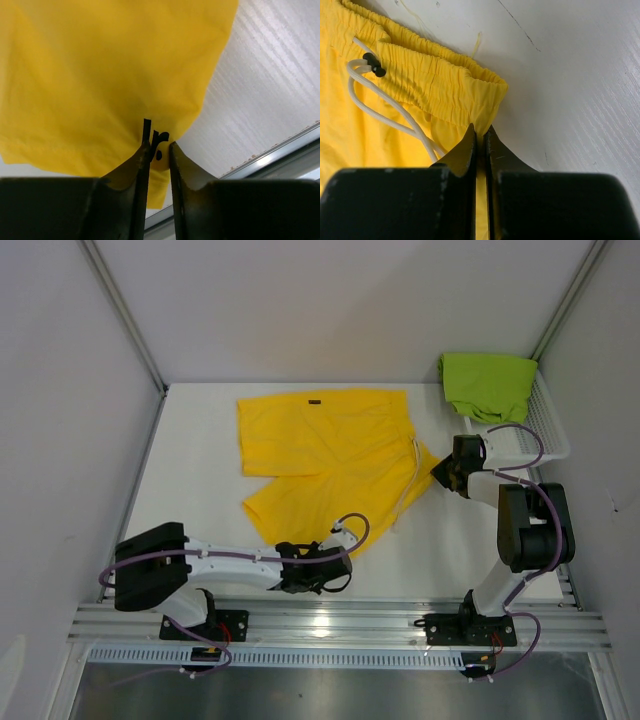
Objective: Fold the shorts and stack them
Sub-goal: Fold the shorts
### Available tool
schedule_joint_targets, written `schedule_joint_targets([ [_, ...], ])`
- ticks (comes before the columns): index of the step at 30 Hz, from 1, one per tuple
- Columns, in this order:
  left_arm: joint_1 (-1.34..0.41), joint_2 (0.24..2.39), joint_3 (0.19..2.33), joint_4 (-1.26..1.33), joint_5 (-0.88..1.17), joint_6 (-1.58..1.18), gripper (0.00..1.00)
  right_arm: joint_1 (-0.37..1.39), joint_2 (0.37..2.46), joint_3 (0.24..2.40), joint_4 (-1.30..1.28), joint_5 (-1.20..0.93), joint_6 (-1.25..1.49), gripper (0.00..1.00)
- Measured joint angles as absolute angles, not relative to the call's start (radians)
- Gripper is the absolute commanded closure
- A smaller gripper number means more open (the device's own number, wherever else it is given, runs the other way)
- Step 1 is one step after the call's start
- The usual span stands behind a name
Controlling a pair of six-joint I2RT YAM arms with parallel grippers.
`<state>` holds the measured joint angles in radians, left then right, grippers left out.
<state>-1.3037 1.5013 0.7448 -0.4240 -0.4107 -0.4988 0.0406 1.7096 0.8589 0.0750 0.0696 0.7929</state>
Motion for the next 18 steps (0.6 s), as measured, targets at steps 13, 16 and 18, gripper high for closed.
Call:
schedule_joint_targets([
  [13,-1.380,1.487,0.773,-0.443,-0.254,-0.446,1.00,0.039,1.655,0.860,-0.058,0.070,0.804,1.00],
  [16,-1.454,1.475,0.841,-0.501,-0.194,-0.442,1.00,0.038,1.596,0.851,-0.126,0.070,0.793,1.00],
  [18,-1.497,1.462,0.899,-0.539,-0.159,-0.441,1.00,0.037,1.541,0.833,-0.171,0.072,0.786,1.00],
])
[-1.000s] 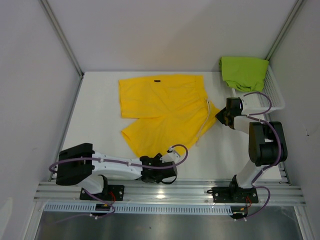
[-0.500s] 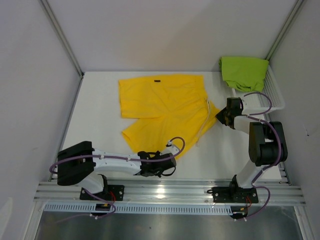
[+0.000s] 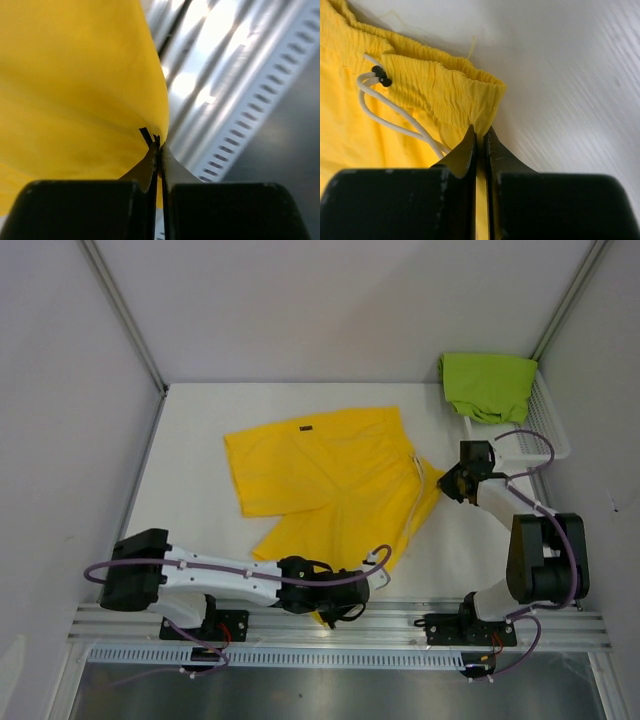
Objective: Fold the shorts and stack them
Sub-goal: Fold the shorts
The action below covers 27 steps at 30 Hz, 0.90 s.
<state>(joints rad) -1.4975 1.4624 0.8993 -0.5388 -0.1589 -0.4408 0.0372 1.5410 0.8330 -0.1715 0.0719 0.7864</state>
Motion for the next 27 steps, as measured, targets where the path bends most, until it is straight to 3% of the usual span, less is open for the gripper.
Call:
schedule_joint_targets([
  [6,-1.527,1.375,1.012,-0.594,-0.052,-0.448,1.00,0.016,1.348,0.817,-0.401,0.126,0.767,1.00],
  [12,-1.370,1.217,1.025,-0.607,0.092,-0.480,1.00,-0.028,1.271,0.958,-0.595,0.139,0.735,1.00],
  [19,-1.139,1.158,1.164,-0.698,0.200,-0.482,1.00,-0.020,1.367,1.273,-0.727,0.141,0.722,1.00],
  [27,-0.792,1.186,1.261,-0.779,0.278,-0.389,1.00,-0.011,1.510,1.412,-0.736,0.088,0.744,1.00],
])
